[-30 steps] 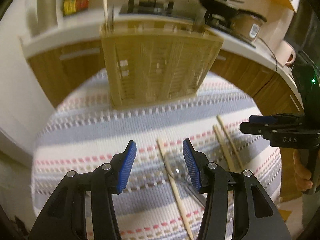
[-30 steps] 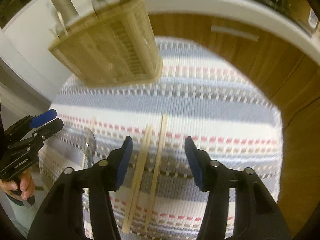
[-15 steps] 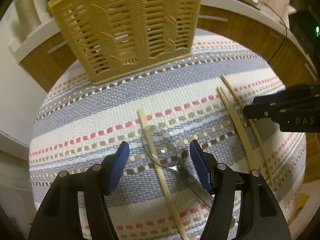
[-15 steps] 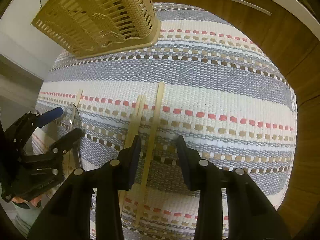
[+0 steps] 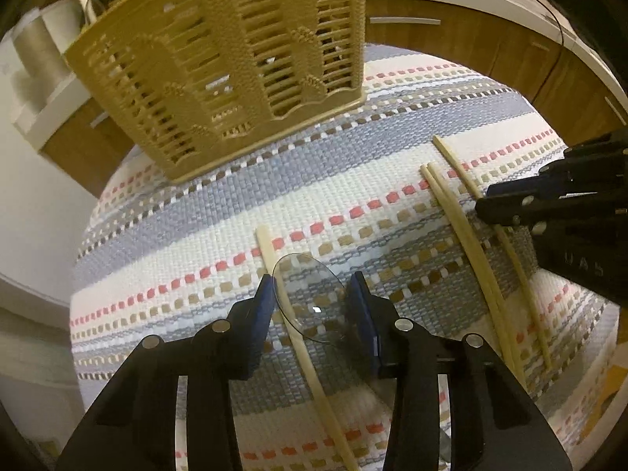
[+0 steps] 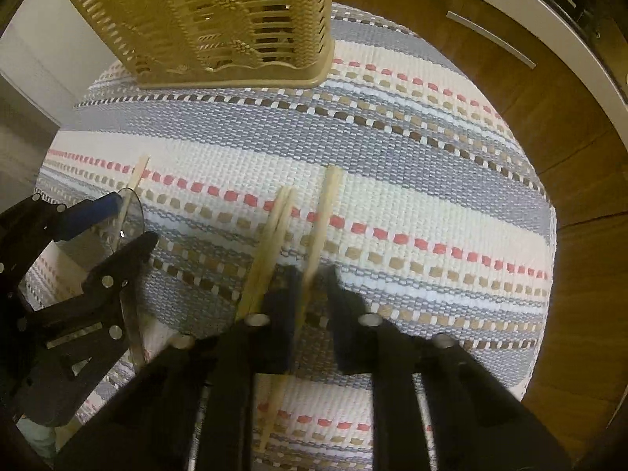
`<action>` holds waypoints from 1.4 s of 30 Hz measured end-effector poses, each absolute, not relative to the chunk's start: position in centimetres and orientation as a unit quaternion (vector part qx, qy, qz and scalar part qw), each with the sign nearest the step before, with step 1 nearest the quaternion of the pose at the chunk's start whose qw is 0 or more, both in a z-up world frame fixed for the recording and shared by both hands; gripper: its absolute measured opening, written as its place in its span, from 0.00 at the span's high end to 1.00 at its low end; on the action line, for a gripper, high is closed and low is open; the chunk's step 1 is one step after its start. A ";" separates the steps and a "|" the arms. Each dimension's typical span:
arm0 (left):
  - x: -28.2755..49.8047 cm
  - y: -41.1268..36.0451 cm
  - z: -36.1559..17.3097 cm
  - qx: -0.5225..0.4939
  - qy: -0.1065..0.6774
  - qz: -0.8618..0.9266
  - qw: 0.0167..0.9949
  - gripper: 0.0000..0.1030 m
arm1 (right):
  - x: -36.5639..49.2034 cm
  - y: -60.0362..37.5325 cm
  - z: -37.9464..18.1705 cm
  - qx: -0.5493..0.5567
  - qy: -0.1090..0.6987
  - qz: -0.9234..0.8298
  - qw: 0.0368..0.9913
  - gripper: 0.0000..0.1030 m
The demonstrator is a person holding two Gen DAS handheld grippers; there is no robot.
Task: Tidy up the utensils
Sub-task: 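Close the left tool on the last clear spoon while the right tool grasps a chopstick, then lift the spoon and chopstick with both tools and carry them over the basket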
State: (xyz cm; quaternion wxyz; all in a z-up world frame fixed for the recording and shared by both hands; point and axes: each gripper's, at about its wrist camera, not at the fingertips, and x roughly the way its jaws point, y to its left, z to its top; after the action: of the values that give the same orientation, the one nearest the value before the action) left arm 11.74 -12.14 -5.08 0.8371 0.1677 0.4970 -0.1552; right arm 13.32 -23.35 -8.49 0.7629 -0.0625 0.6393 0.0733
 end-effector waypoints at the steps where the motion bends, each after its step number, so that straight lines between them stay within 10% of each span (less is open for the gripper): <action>1: 11.7 -12.5 -5.0 0.171 0.493 -0.156 0.839 0.64 | 13.4 -23.4 -8.5 -0.061 0.639 0.077 0.763 0.94; 42: 8.0 -8.7 6.6 0.086 0.281 -0.226 0.929 0.69 | 8.6 -28.4 2.8 0.002 0.474 0.168 0.864 0.96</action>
State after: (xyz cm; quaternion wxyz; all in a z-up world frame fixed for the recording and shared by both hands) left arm 8.02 -8.66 6.64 0.9287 0.0862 0.2810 -0.2261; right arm 8.64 -28.36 2.81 0.8642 0.0015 0.4740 0.1684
